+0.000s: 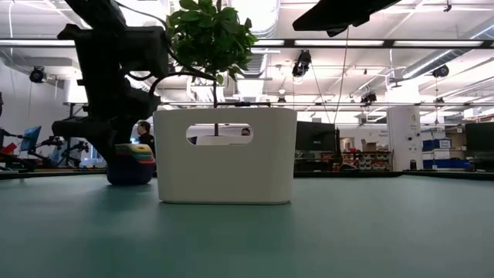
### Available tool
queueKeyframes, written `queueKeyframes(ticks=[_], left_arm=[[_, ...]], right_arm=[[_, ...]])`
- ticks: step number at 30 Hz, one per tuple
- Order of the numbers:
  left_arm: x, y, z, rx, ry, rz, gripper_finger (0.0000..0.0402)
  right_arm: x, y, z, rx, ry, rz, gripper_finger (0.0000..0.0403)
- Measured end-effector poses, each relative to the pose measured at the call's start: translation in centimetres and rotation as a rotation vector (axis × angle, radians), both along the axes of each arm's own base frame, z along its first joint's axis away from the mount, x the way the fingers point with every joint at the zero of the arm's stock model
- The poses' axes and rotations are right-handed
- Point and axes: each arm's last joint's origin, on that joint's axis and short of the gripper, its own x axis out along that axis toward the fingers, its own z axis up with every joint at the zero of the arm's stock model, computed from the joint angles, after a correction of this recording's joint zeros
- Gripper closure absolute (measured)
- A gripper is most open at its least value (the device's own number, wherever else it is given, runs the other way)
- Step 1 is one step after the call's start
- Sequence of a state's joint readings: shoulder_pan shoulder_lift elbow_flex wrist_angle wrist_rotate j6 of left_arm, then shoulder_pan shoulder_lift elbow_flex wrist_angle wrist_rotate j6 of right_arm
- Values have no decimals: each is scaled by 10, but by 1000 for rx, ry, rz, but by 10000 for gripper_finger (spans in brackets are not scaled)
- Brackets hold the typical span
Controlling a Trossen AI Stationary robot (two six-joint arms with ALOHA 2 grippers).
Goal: Nest measuring cups in basket
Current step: Put the nested measuring cups into the white bin
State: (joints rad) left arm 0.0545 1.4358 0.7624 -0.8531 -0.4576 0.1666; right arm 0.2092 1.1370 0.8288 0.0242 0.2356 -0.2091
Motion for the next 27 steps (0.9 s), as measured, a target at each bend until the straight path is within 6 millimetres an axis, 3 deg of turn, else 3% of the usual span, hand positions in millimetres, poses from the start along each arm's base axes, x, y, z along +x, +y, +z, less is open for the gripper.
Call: queueKeyframes(ticks=[11,27], left_arm=[[0,0,0,-12,-2,2,314],[-11,-2,23,-23,-132,10,320]], right_arm=[[0,0,0,0,0,0,394],[0,0,0,-1,2,0,394]])
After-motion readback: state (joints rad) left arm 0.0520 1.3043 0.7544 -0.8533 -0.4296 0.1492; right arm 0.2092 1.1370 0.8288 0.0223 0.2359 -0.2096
